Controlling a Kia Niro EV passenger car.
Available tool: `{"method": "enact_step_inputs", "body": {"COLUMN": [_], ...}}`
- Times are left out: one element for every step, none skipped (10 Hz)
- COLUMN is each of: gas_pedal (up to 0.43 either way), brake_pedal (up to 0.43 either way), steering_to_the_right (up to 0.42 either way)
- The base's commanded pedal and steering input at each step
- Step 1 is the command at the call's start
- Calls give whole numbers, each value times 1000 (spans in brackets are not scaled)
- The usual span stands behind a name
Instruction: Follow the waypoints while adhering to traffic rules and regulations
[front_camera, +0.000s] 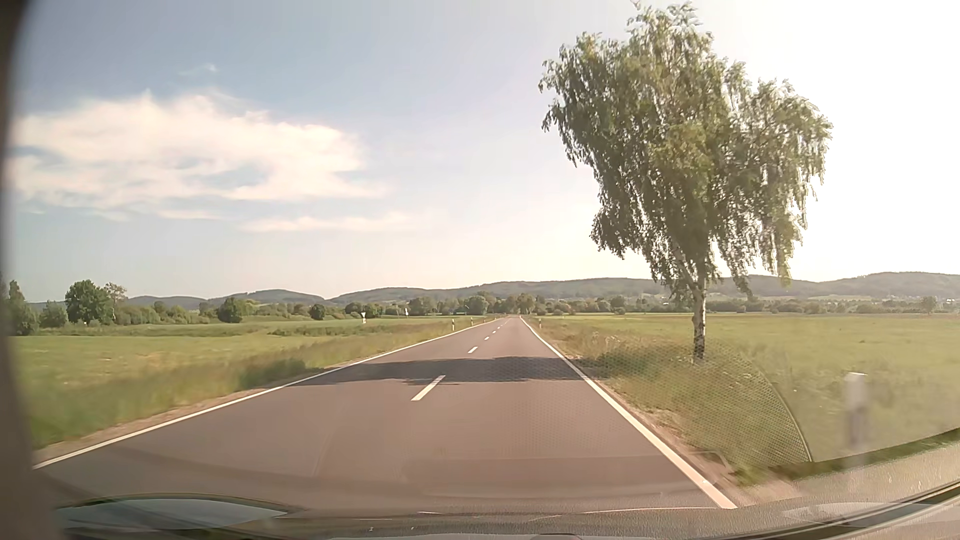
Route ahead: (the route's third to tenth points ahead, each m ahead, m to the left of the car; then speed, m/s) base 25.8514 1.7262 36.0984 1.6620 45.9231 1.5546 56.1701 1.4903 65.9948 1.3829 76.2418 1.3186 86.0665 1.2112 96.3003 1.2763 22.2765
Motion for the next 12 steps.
{"method": "enact_step_inputs", "body": {"gas_pedal": [220,220,220,220,220,220,220,220,220,220,220,220], "brake_pedal": [0,0,0,0,0,0,0,0,0,0,0,0], "steering_to_the_right": [0,-1,-1,-1,-1,-1,-1,-1,-1,-1,-1,-1]}}
